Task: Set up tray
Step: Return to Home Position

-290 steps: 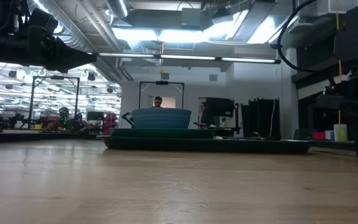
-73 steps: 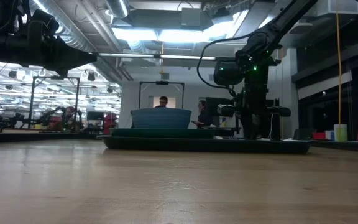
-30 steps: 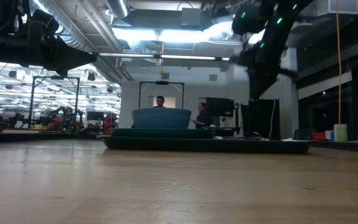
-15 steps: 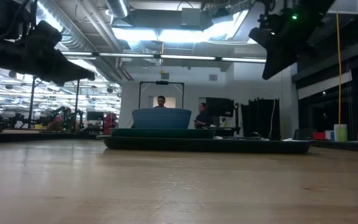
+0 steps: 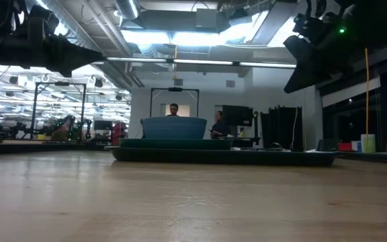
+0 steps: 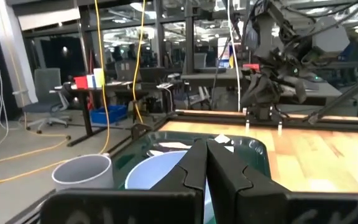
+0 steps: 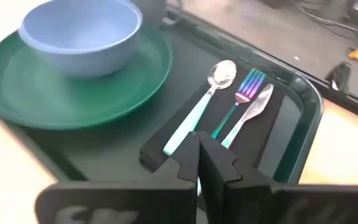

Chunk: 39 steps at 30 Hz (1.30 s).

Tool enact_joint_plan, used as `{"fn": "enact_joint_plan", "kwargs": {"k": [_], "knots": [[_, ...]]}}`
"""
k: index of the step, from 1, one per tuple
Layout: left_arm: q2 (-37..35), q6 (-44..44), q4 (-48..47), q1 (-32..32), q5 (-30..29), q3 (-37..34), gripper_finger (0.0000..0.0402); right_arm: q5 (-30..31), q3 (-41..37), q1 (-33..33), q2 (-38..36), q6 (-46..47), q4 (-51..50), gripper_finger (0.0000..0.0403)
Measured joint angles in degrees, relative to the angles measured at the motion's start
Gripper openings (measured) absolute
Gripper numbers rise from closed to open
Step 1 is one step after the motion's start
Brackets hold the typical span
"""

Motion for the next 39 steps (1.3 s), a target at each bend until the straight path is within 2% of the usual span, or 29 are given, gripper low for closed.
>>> {"fn": "enact_joint_plan", "kwargs": {"k": [7, 10, 18, 22, 28, 39], "knots": [[0.0, -0.4, 2.8, 0.0, 0.0, 0.0, 0.0003, -2.3, -5.1, 0.2, -8.5, -9.3, 1.8, 0.0004], [0.0, -0.5, 3.1, 0.0, 0.1, 0.0, 0.0003, -4.9, -11.4, 0.0, -15.0, -13.9, 9.5, 0.0003], [0.0, -2.0, 3.1, 0.0, 0.1, 0.0, 0.0003, -22.9, -27.9, -1.0, -33.8, -36.0, 36.4, 0.0002], [0.0, -2.0, 3.1, 0.0, 0.1, 0.0, 0.0003, -25.3, -32.6, -3.3, -40.0, -44.4, 42.9, 0.0002], [0.0, -2.0, 3.1, 0.0, 0.1, 0.0, 0.0003, -33.4, -37.0, -7.2, -43.9, -45.9, 43.3, 0.0002], [0.0, -2.0, 3.1, 0.0, 0.1, 0.0, 0.0003, -48.7, -40.8, -12.5, -44.1, -54.8, 48.8, 0.0006]]}}
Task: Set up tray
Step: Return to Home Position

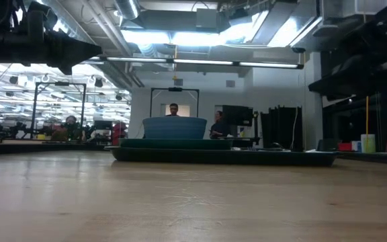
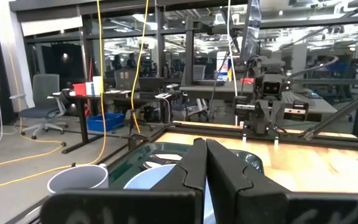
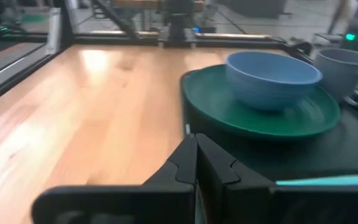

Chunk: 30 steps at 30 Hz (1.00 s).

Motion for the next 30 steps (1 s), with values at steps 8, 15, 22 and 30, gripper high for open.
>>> {"fn": "enact_joint_plan", "kwargs": {"k": [8, 15, 22, 30], "knots": [[0.0, 0.0, 0.0, 0.0, 0.0, 0.0, 0.0003, -2.3, 0.0, -0.2, 0.0, -2.4, 1.5, 0.0008], [0.0, 0.0, 0.0, 0.0, 0.0, 0.0, 0.0003, -2.3, 0.0, -0.2, 0.0, -0.5, -3.6, 0.0009], [0.0, 0.0, 0.0, 0.0, 0.0, 0.0, 0.0003, -2.3, 0.0, -0.2, 0.1, 6.2, -5.2, 0.0009], [0.0, 0.0, 0.0, 0.0, 0.0, 0.0, 0.0003, -2.3, 0.0, -0.2, 0.1, 7.0, -5.2, 0.0010]]}}
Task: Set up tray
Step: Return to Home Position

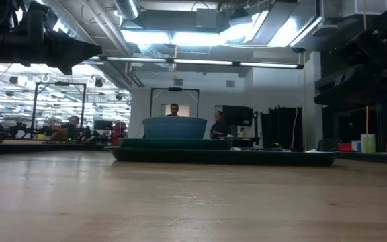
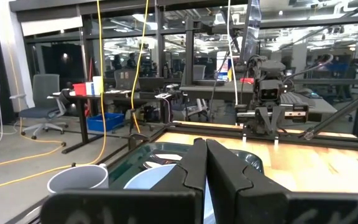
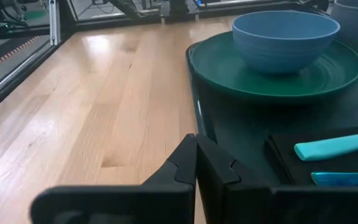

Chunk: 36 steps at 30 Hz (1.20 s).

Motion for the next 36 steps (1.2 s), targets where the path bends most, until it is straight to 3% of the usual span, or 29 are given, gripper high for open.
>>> {"fn": "enact_joint_plan", "kwargs": {"k": [6, 11, 15, 23, 36], "knots": [[0.0, 0.0, 0.0, 0.0, 0.0, 0.0, 0.0003, 0.0, 0.0, 0.6, -2.7, -0.2, -0.3, 0.0010], [0.0, 0.0, 0.0, 0.0, 0.0, 0.0, 0.0003, 0.2, 0.0, 3.0, -10.8, -5.6, -4.5, 0.0010], [0.0, 0.0, 0.0, 0.0, 0.0, 0.0, 0.0003, 0.5, -0.7, 4.7, -17.0, -4.9, -9.4, 0.0010], [0.0, 0.0, 0.0, 0.0, 0.0, 0.0, 0.0003, 0.6, -0.7, 4.5, -24.5, -4.3, -9.0, 0.0010], [0.0, 0.0, 0.0, 0.0, 0.0, 0.0, 0.0003, 0.6, -0.7, 4.0, -25.2, -1.5, -9.0, 0.0010]]}}
